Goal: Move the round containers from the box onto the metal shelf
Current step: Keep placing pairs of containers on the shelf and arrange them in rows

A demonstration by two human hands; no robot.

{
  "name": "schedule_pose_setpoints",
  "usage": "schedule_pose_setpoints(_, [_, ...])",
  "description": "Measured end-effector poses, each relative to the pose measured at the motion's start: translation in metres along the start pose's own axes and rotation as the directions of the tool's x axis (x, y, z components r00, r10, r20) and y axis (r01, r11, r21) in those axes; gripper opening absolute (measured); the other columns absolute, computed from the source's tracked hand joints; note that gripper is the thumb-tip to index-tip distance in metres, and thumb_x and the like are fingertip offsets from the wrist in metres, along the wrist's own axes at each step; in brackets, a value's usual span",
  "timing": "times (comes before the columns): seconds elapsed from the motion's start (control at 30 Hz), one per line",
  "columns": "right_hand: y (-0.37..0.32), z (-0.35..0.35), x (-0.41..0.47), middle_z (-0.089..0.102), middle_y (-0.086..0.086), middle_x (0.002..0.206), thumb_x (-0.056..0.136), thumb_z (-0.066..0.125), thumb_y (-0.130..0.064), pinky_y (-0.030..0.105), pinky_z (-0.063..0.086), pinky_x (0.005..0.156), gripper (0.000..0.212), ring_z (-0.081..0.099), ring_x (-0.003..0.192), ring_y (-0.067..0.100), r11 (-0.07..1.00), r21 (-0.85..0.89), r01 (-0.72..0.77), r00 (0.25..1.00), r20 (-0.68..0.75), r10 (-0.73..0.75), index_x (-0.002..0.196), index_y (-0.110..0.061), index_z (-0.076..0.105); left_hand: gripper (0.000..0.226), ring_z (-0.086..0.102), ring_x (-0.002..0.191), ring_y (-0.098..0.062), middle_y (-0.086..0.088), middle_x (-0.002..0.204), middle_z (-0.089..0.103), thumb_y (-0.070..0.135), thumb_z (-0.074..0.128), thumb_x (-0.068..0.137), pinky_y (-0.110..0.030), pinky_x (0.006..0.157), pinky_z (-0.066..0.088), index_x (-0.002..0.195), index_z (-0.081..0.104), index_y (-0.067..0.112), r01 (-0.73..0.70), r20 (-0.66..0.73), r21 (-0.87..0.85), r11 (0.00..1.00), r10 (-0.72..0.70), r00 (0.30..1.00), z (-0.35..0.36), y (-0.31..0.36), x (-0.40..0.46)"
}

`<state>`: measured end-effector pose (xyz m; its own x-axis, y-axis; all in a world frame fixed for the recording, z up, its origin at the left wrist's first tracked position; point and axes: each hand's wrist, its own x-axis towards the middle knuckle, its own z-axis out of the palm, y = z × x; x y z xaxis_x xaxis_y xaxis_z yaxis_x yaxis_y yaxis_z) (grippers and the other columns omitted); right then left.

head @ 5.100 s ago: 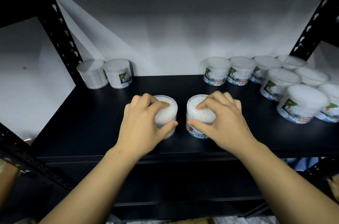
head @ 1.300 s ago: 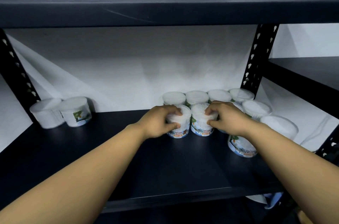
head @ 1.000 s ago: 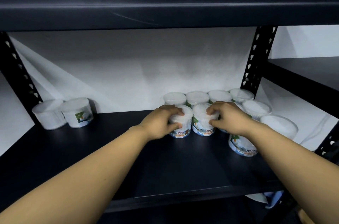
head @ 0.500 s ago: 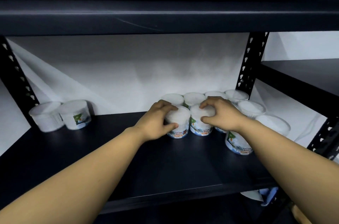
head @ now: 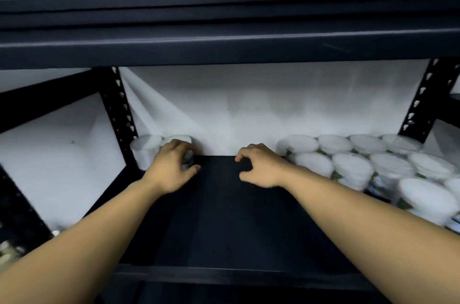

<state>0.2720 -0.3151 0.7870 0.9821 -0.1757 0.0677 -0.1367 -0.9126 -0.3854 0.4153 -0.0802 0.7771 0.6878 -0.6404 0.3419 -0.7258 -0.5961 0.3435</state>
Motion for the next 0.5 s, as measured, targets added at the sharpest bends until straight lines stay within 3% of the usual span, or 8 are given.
schedule_pose_setpoints(0.17, [-0.070,0.030,0.063,0.039,-0.001,0.148,0.085,0.063,-0.032,0.037,0.041,0.104,0.067,0.033,0.136,0.020,0.999,-0.017,0.049,0.996,0.075,-0.048,0.147,-0.029,0.040,0.075,0.048,0.131,-0.036,-0.012,0.142,0.053,0.060,0.067,0.074,-0.047,0.110,0.040,0.137,0.055,0.023,0.180,-0.041,0.119,0.976,-0.176,0.983,-0.028,-0.074,-0.003])
schedule_pose_setpoints(0.27, [-0.103,0.046,0.093,0.028,-0.002,0.162,0.086,0.065,-0.033,0.042,0.034,0.116,0.078,0.025,0.148,0.022,0.997,-0.013,0.077,0.997,0.033,-0.076,0.156,-0.027,0.030,0.087,0.031,0.148,-0.031,-0.007,0.160,0.035,0.059,0.069,0.079,-0.050,0.120,0.025,0.153,0.038,0.024,0.205,0.016,0.211,0.956,-0.213,0.977,-0.030,-0.098,0.003])
schedule_pose_setpoints(0.37, [-0.122,0.063,0.115,0.016,-0.002,0.169,0.089,0.065,-0.037,0.040,0.024,0.123,0.083,0.017,0.154,0.019,0.995,-0.033,0.094,0.996,0.006,-0.093,0.159,-0.023,0.023,0.096,0.014,0.155,-0.026,-0.004,0.168,0.017,0.061,0.066,0.083,-0.050,0.125,0.014,0.160,0.023,0.024,0.222,0.094,0.215,0.951,-0.246,0.965,-0.027,-0.114,0.012])
schedule_pose_setpoints(0.5, [-0.122,0.081,0.122,0.012,-0.002,0.170,0.089,0.066,-0.042,0.038,0.019,0.125,0.087,0.011,0.156,0.017,0.995,-0.038,0.090,0.995,0.053,-0.088,0.161,-0.022,0.021,0.097,0.016,0.154,-0.029,-0.006,0.167,0.020,0.058,0.069,0.083,-0.041,0.125,0.016,0.160,0.023,0.021,0.210,0.121,0.162,0.964,-0.231,0.965,-0.019,-0.118,0.009])
